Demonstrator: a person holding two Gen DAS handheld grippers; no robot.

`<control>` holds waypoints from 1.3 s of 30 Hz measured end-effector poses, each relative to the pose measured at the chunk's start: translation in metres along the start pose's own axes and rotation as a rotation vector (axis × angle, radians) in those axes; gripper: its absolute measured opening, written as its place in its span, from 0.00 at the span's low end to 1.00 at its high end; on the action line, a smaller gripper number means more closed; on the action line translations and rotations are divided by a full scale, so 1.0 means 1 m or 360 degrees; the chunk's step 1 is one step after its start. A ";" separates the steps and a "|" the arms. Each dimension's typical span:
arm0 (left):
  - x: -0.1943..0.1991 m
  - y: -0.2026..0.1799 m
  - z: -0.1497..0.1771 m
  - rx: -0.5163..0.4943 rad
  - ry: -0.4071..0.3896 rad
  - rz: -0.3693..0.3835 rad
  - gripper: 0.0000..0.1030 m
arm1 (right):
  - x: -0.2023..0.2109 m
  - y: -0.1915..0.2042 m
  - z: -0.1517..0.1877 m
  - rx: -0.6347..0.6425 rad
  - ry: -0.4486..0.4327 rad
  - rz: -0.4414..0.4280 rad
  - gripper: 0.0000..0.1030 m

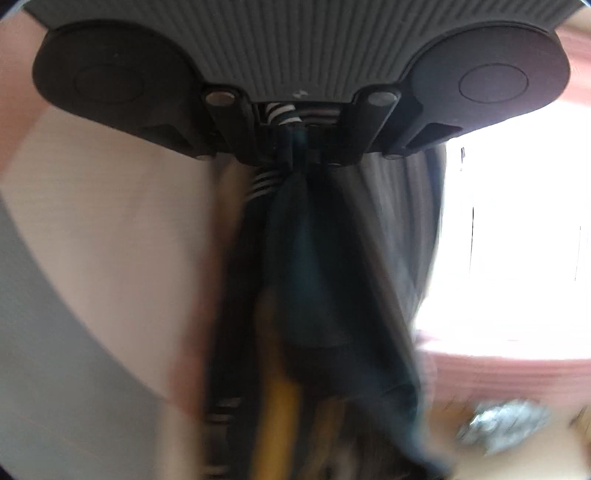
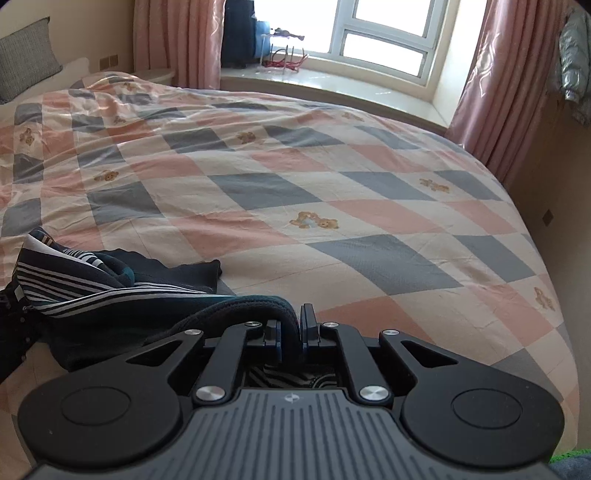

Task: Fold clothes
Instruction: 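Lift the sweater high with both grippers and shake it out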

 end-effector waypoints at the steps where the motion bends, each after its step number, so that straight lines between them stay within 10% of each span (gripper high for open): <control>1: 0.003 0.012 0.004 0.0057 0.0001 -0.0012 0.05 | 0.000 -0.003 0.004 -0.0023 0.0000 -0.0016 0.08; 9: 0.048 0.126 0.055 0.0589 0.0104 -0.0212 0.05 | 0.057 0.008 0.008 -0.0115 -0.0214 -0.0077 0.05; 19: 0.117 0.230 0.140 0.1317 0.0067 -0.0055 0.05 | 0.198 0.079 -0.006 0.0048 -0.0501 0.0014 0.04; 39: 0.441 0.364 0.213 0.1415 -0.0521 -0.0689 0.05 | 0.507 0.214 0.027 0.0285 -0.1217 0.0379 0.03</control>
Point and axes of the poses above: each gripper's, at about its wrist camera, not at the fingertips, and x roughly against the way its jaws point, y to its left, z to its underside, the point moved 6 cm from there along -x, roughly the way its jaws point, and after that the axes turned 12 degrees about y, right-handed, at the moved point
